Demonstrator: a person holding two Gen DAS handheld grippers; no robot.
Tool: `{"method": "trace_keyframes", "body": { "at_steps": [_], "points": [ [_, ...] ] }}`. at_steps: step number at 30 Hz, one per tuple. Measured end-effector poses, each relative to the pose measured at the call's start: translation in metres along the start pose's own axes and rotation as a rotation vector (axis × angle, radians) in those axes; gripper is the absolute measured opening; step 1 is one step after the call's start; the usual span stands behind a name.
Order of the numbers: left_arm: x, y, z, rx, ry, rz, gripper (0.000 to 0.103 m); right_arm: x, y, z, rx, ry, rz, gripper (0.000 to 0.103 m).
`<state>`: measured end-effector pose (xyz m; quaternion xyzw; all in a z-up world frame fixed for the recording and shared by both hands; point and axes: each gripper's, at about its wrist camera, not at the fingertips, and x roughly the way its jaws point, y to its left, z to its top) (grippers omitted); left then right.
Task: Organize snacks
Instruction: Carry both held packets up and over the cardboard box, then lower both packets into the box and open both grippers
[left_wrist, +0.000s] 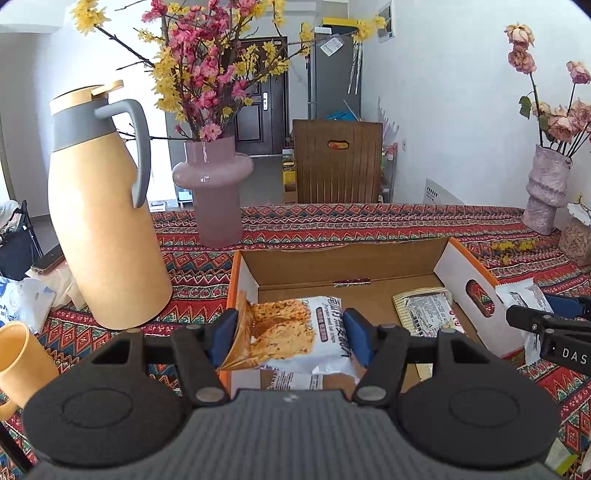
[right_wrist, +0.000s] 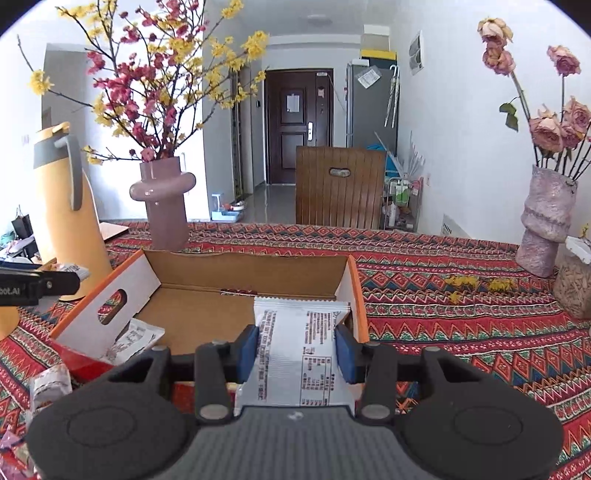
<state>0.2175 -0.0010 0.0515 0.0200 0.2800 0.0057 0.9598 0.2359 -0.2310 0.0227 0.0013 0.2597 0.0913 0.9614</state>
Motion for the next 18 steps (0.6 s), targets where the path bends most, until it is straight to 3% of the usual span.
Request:
{"method": "trace_keyframes", "body": {
  "at_steps": [13,18],
  "points": [
    [0.061,-0.005,-0.007,0.012,0.15,0.054,0.064,0.058,0.008,0.007,-0.027,0.142,-0.01,0.043],
    [0.063,-0.004,-0.008,0.009,0.151,0.053,0.069,0.061,0.005,0.006,-0.021,0.151,-0.007,0.045]
  ]
}}
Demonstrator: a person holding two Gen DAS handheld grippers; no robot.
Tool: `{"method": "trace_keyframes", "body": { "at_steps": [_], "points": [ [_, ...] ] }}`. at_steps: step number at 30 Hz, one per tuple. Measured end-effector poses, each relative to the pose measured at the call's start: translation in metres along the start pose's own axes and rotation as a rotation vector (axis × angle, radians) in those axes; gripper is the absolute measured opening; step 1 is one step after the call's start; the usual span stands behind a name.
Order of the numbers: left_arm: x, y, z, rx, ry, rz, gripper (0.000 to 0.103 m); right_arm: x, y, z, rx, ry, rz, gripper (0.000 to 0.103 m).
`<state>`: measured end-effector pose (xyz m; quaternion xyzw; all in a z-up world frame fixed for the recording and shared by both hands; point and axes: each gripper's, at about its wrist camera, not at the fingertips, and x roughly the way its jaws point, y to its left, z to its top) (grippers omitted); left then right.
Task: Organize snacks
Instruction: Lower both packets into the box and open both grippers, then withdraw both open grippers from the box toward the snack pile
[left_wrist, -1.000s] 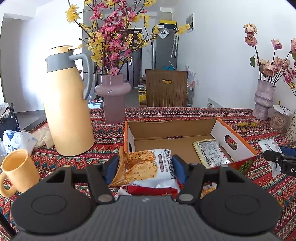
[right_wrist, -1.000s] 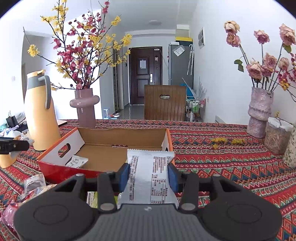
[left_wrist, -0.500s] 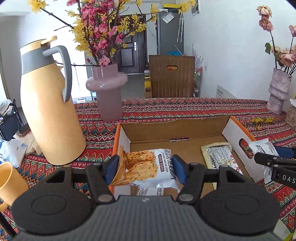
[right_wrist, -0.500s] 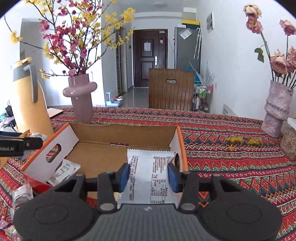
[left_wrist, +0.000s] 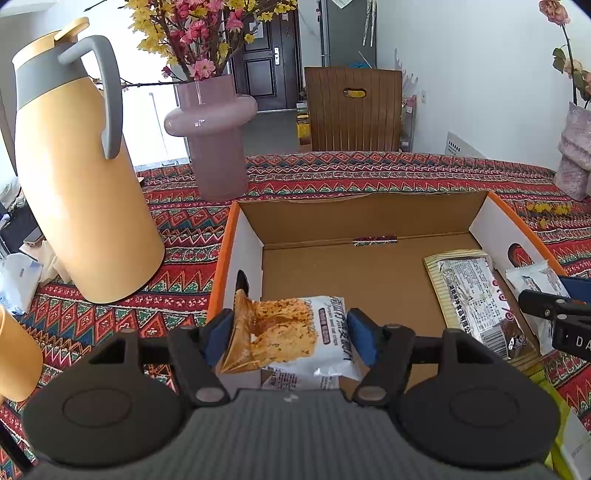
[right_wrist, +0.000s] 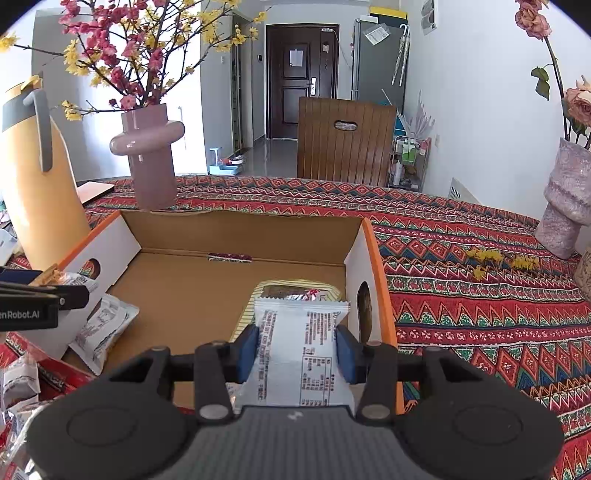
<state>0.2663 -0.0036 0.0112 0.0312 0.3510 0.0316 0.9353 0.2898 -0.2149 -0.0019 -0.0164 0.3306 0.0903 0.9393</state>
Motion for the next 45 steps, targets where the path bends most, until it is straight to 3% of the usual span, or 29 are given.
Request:
{"method": "trace_keyframes", "body": {
  "at_steps": [3,6,8,10,13,29,37,45],
  "points": [
    [-0.001,0.0,0.0,-0.006,-0.002,0.001,0.076,-0.002,-0.001,-0.001,0.002,-0.004,0.007,0.049],
    [-0.005,0.001,0.001,-0.014,-0.005,-0.012,0.084,-0.008,0.0,-0.001,0.007,-0.021,0.016,0.071],
    [-0.011,0.002,0.0,-0.019,-0.023,-0.014,0.095,-0.014,0.0,-0.002,0.009,-0.039,0.023,0.091],
    [-0.018,0.002,0.0,-0.024,-0.044,-0.013,0.103,-0.021,0.001,-0.003,0.013,-0.063,0.029,0.095],
    [-0.025,0.003,0.0,-0.03,-0.066,-0.017,0.103,-0.031,0.001,-0.003,0.016,-0.093,0.03,0.102],
    [-0.077,0.012,-0.024,-0.075,-0.174,-0.051,0.103,-0.096,0.005,-0.034,0.039,-0.215,0.082,0.103],
    [-0.104,0.02,-0.054,-0.097,-0.225,-0.078,0.103,-0.131,0.01,-0.064,0.032,-0.282,0.078,0.103],
    [-0.119,0.034,-0.086,-0.127,-0.237,-0.091,0.103,-0.148,0.01,-0.092,0.044,-0.292,0.061,0.103]
  ]
}}
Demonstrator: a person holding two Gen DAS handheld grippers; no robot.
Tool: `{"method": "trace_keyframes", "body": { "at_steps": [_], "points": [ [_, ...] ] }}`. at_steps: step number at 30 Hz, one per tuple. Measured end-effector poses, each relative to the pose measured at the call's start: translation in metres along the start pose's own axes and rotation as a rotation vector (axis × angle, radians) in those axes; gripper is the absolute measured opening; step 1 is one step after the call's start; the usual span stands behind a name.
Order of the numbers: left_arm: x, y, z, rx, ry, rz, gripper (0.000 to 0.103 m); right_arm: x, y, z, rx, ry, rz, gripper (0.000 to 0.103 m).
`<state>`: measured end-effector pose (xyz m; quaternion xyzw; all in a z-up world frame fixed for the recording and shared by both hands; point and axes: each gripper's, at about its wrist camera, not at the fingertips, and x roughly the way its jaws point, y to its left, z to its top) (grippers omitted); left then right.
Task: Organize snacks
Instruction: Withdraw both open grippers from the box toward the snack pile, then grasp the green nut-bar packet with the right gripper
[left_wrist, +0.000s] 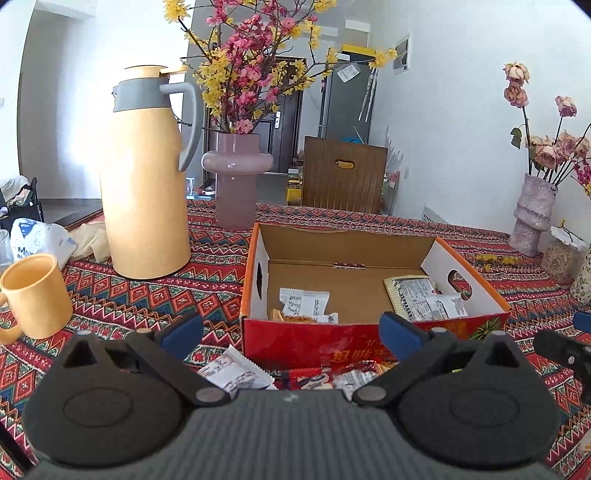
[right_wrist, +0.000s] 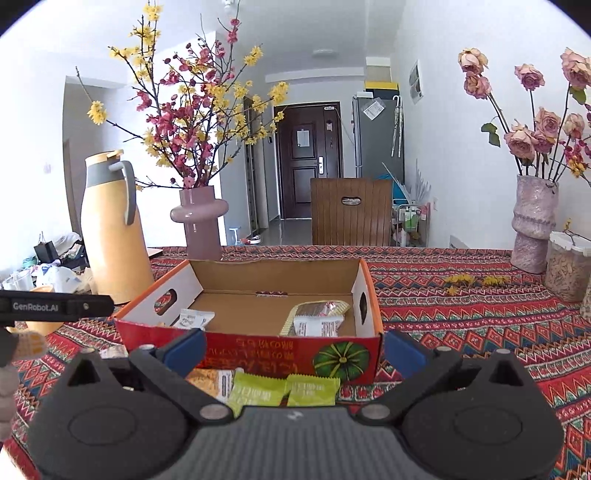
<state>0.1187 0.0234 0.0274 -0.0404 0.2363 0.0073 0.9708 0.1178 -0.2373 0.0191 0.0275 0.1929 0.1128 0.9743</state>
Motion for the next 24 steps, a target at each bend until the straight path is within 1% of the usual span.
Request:
{"method": "trace_keyframes", "body": {
  "at_steps": [5,11,16,18,20,24],
  "points": [
    [-0.009,0.011,-0.021,-0.017,0.02,-0.003,0.103,-0.008,-0.004,-0.015,0.022,0.011,-0.009,0.103],
    [-0.016,0.027,-0.043,-0.026,0.037,0.013,0.103,-0.014,-0.011,-0.039,0.034,0.061,-0.026,0.103],
    [-0.019,0.034,-0.057,-0.029,0.053,0.014,0.103,-0.014,-0.015,-0.051,0.042,0.098,-0.036,0.103],
    [-0.018,0.035,-0.059,-0.03,0.06,0.016,0.103,-0.012,-0.016,-0.052,0.045,0.103,-0.037,0.1],
    [-0.018,0.036,-0.059,-0.033,0.061,0.017,0.103,-0.01,-0.016,-0.05,0.046,0.106,-0.039,0.093],
    [-0.018,0.035,-0.058,-0.03,0.059,0.015,0.103,0.002,-0.016,-0.041,0.037,0.139,-0.026,0.083]
  ]
}}
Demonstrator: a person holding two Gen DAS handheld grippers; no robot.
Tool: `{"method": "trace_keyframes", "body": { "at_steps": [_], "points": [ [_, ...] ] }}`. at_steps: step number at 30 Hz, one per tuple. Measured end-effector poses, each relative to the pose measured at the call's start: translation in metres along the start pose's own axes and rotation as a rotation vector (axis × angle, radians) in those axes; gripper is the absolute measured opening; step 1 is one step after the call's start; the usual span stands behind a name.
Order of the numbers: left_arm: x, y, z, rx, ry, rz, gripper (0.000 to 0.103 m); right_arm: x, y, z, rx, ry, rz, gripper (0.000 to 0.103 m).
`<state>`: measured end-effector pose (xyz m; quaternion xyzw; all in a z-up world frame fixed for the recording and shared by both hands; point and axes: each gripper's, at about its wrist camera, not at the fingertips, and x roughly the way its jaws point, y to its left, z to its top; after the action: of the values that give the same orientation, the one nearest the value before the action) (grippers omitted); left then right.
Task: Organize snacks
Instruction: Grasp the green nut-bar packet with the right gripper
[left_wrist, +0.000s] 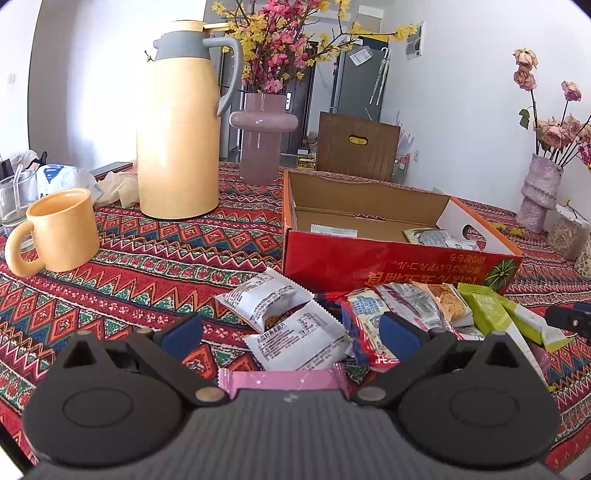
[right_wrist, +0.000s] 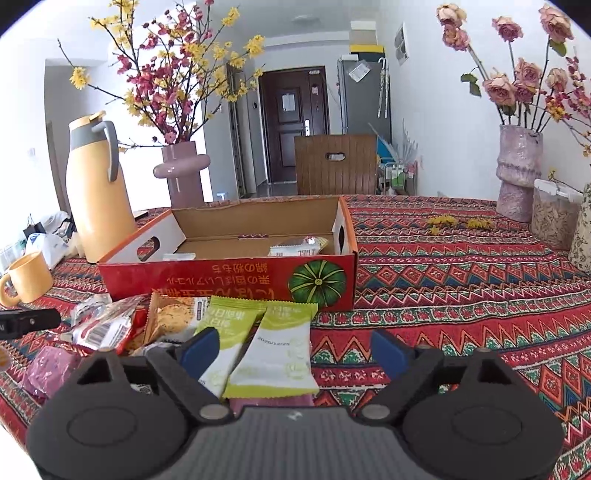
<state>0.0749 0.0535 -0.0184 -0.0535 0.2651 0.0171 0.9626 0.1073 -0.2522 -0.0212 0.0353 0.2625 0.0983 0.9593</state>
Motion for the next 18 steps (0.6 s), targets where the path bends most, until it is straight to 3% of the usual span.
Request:
{"method": "trace_keyframes", "body": {
  "at_steps": [11,18],
  "points": [
    [-0.001,0.001,0.0,-0.006,0.003,0.007,0.103,0.058,0.001,0.024,-0.021,0.208,0.04,0.05],
    [0.0,0.001,0.0,-0.005,0.008,0.004,0.103,0.071,0.001,0.023,-0.021,0.26,0.051,0.042]
  ]
}}
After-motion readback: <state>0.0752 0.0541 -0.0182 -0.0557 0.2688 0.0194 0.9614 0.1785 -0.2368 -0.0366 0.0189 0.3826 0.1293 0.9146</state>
